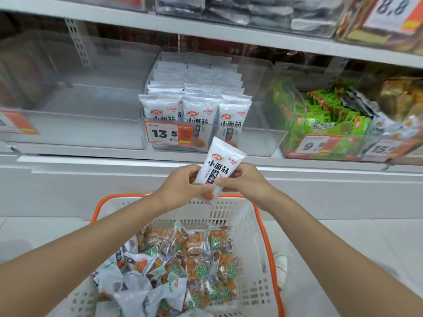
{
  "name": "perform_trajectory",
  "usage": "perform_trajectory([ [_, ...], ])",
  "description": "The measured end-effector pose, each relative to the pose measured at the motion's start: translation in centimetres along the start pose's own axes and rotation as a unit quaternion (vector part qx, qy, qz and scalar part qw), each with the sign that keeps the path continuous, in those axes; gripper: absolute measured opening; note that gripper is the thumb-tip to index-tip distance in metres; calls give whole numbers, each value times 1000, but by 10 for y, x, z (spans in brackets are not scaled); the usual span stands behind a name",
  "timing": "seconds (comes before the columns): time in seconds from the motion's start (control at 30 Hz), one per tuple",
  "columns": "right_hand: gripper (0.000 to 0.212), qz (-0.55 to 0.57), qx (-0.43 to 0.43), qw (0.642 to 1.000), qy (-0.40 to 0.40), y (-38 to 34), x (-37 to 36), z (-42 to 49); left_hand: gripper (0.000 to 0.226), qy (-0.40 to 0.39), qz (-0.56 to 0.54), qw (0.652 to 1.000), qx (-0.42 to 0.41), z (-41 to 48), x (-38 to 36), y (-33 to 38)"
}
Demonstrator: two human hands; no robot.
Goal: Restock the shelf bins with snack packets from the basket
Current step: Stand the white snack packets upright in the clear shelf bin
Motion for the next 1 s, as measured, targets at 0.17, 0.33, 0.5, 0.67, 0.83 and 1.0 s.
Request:
perform_trajectory([
  [0.17, 25, -15, 44, 999, 23, -20, 20, -6, 31, 14, 28, 999, -24, 13, -4, 34],
  [0.33, 25, -70, 148, 976, 146, -66, 63, -24, 47, 4, 99, 987, -130, 23, -11, 91],
  [0.5, 13, -106, 231, 900, 353, -101, 117, -52, 30, 131, 259, 922, -256, 36, -1, 155],
  [0.67, 20, -188, 202, 870, 408, -104, 140, -36, 41, 93, 450, 853, -249, 76, -9, 187],
  [0.83, 27, -261, 125, 886, 363, -93, 153, 28, 51, 23, 588, 783, -199, 107, 4, 169],
  [1.0, 28, -287, 106, 889, 341, -106, 155, 80, 56, 40, 493, 845, -201, 109, 28, 168],
])
Point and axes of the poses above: each hand's wrist, its own z-axis towards the middle knuckle, its own x-axis out of the back of the hand, y = z × x, the point moved 7 cm from there along z, towards the middle knuckle, and after that the axes turned 9 degrees about -z, right-handed, at the moved point
